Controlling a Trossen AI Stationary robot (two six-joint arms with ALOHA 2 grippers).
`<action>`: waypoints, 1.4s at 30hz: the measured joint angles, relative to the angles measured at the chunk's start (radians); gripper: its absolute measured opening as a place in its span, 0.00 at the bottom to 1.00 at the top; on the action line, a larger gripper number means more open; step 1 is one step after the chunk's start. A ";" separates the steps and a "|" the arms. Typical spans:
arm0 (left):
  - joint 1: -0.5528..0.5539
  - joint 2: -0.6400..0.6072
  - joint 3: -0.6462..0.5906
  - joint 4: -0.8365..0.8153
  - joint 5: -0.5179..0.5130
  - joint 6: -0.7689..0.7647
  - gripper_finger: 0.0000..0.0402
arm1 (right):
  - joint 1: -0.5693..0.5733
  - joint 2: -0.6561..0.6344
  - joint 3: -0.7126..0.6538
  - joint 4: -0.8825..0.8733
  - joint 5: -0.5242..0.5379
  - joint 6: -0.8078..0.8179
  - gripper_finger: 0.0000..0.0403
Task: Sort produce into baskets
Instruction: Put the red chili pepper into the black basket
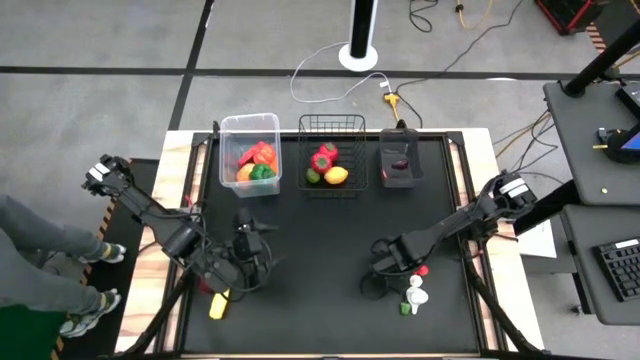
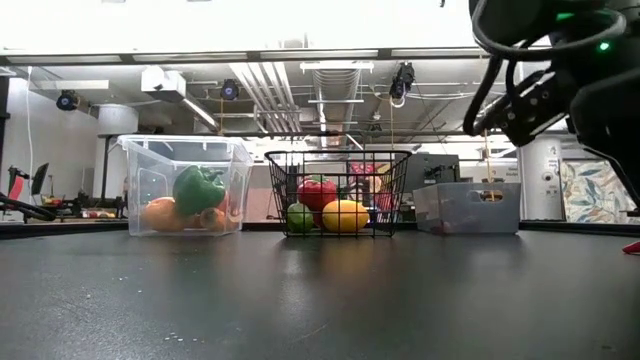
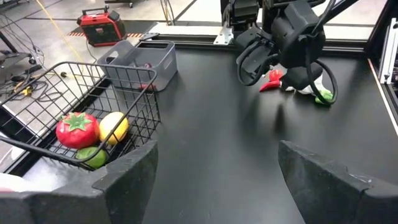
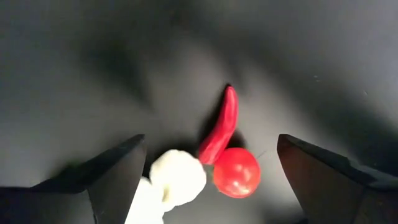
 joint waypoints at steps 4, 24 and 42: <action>0.000 0.000 0.000 0.000 0.000 0.000 0.78 | 0.000 -0.003 -0.022 0.010 0.001 -0.003 0.83; 0.000 0.000 -0.001 0.001 -0.068 -0.016 0.78 | 0.000 -0.005 -0.107 0.178 -0.011 -0.012 0.58; 0.000 0.001 -0.001 0.001 -0.086 -0.019 0.78 | 0.000 -0.005 -0.109 0.182 0.017 -0.026 0.14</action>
